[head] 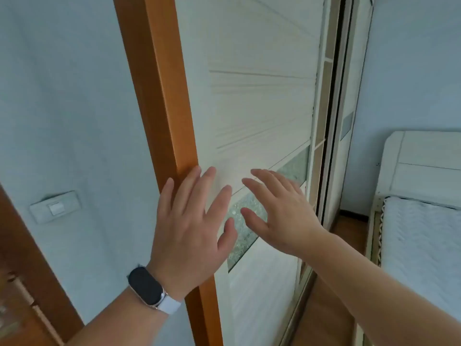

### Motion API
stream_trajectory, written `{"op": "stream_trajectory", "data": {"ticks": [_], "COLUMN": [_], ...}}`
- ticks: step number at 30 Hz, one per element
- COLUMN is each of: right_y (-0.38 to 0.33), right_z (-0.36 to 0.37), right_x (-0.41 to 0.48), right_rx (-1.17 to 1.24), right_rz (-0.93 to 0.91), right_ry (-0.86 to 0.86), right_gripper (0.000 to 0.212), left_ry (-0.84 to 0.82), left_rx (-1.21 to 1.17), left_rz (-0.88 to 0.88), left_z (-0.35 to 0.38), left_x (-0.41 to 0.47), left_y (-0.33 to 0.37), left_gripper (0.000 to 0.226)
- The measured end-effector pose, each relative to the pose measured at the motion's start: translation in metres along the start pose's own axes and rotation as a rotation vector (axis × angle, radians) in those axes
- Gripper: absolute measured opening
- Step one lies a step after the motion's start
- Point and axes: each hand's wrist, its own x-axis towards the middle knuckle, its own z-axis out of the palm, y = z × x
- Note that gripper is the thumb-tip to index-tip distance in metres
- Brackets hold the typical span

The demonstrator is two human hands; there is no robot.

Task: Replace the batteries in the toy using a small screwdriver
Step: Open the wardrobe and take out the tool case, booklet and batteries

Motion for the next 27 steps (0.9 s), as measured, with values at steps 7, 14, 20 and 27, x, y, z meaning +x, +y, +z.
{"op": "stream_trajectory", "data": {"ticks": [7, 14, 20, 27], "right_y": [0.038, 0.054, 0.055, 0.058], "right_z": [0.079, 0.130, 0.148, 0.153], "right_x": [0.051, 0.093, 0.101, 0.104], "right_rx": [0.283, 0.413, 0.458, 0.456], "right_rz": [-0.163, -0.334, -0.351, -0.355], "right_ry": [0.273, 0.565, 0.703, 0.721], "right_gripper": [0.053, 0.054, 0.057, 0.056], "left_ry": [0.093, 0.120, 0.082, 0.024], "left_rx": [0.262, 0.506, 0.677, 0.826], "left_rz": [-0.083, -0.221, -0.269, -0.230], "left_z": [0.028, 0.044, 0.069, 0.076], "left_x": [0.017, 0.030, 0.035, 0.029], "left_y": [0.012, 0.035, 0.041, 0.037], "left_gripper": [0.041, 0.044, 0.044, 0.049]}}
